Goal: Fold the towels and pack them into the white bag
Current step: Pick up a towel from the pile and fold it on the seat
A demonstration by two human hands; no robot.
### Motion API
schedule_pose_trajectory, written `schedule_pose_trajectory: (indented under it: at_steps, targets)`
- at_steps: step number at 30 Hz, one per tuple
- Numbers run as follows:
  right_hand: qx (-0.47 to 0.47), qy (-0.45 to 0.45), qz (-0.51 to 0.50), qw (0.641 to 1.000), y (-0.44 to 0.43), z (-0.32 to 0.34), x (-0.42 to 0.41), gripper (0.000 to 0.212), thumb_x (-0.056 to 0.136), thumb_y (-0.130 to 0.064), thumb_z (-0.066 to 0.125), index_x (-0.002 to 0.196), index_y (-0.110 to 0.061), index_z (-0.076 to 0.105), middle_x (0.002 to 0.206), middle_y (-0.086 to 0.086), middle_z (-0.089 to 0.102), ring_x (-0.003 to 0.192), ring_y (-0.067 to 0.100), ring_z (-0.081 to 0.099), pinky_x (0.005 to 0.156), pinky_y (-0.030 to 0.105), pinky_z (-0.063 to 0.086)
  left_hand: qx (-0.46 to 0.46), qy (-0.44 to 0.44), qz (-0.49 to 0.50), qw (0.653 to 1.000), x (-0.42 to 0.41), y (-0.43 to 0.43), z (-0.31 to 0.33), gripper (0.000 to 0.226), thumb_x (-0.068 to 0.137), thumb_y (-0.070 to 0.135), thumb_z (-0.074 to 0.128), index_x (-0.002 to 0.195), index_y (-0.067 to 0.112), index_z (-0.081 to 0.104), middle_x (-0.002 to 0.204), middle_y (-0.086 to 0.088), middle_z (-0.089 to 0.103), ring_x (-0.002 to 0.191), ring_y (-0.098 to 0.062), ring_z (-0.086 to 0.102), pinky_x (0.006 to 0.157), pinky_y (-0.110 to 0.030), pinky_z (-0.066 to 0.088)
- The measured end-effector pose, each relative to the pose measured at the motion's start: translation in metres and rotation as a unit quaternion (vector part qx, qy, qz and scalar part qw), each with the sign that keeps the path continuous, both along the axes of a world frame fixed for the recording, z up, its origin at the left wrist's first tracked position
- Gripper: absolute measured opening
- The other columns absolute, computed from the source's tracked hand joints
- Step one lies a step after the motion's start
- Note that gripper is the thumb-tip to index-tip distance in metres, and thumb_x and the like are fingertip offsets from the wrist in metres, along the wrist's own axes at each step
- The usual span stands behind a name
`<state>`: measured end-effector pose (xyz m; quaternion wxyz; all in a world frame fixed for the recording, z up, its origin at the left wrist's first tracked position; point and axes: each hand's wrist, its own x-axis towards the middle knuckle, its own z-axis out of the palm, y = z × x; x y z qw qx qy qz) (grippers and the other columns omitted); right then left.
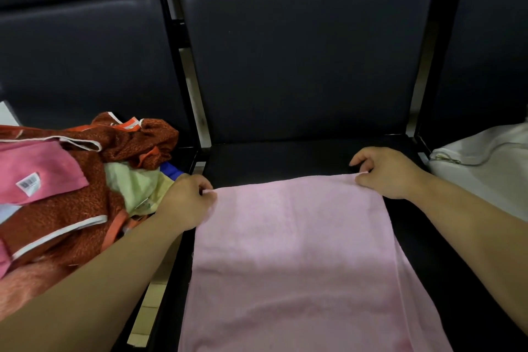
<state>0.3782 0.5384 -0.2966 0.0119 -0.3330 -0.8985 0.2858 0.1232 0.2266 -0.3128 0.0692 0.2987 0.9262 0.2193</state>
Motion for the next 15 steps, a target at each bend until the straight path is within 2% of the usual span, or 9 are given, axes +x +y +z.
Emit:
schedule_pose_trajectory:
  at_steps: [2,4,6,9,12,15]
  targets:
    - [0.002,-0.027,0.01,1.0,-0.001,0.004,0.0,0.032,0.088,-0.016,0.071,0.118,-0.027,0.066,0.101,-0.007,0.067,0.091,0.008,0.063,0.075,0.021,0.046,0.02,-0.026,0.009,0.999,0.004,-0.001,0.006,0.015,0.092,0.016,0.067,0.078,0.02,0.063,0.077,-0.003,0.066,0.065,-0.015,0.061,0.054,-0.022,0.041]
    - [0.008,-0.024,0.009,1.0,-0.004,0.008,0.003,0.029,0.09,-0.015,0.068,0.115,-0.028,0.065,0.097,-0.007,0.067,0.088,0.008,0.063,0.071,0.02,0.046,0.049,-0.052,0.022,0.997,0.01,-0.006,0.015,0.014,0.092,0.014,0.066,0.08,0.017,0.063,0.078,-0.005,0.068,0.07,-0.018,0.062,0.057,-0.025,0.043]
    - [0.016,-0.011,0.004,1.0,-0.007,0.014,0.008,0.026,0.092,-0.014,0.065,0.113,-0.029,0.063,0.094,-0.007,0.066,0.085,0.009,0.063,0.067,0.02,0.045,0.066,-0.061,0.025,0.996,0.012,-0.012,0.021,0.013,0.092,0.014,0.069,0.08,0.017,0.064,0.082,-0.005,0.07,0.078,-0.021,0.065,0.065,-0.029,0.048]
    - [0.016,-0.018,0.011,1.0,-0.015,0.021,0.015,0.025,0.092,-0.011,0.065,0.11,-0.028,0.061,0.09,-0.006,0.064,0.081,0.009,0.062,0.064,0.019,0.043,0.065,-0.066,0.031,0.995,0.018,-0.019,0.029,0.016,0.09,0.016,0.073,0.077,0.021,0.065,0.081,-0.003,0.07,0.081,-0.022,0.066,0.075,-0.037,0.052]
    - [-0.014,-0.016,0.004,1.0,-0.022,0.018,0.022,0.03,0.087,-0.009,0.069,0.114,-0.023,0.066,0.093,-0.005,0.066,0.083,0.01,0.064,0.068,0.019,0.045,0.084,-0.069,0.041,0.993,0.025,-0.023,0.03,0.018,0.09,0.015,0.073,0.076,0.023,0.065,0.08,0.0,0.07,0.082,-0.022,0.066,0.07,-0.031,0.049]
    - [-0.075,0.023,-0.02,0.997,-0.024,0.025,0.029,0.035,0.088,-0.005,0.071,0.116,-0.025,0.066,0.1,-0.002,0.072,0.089,0.011,0.068,0.08,0.022,0.051,0.104,-0.086,0.036,0.99,0.03,-0.023,0.037,0.007,0.093,0.014,0.07,0.089,0.02,0.07,0.083,0.008,0.067,0.081,-0.011,0.064,0.067,-0.018,0.044]
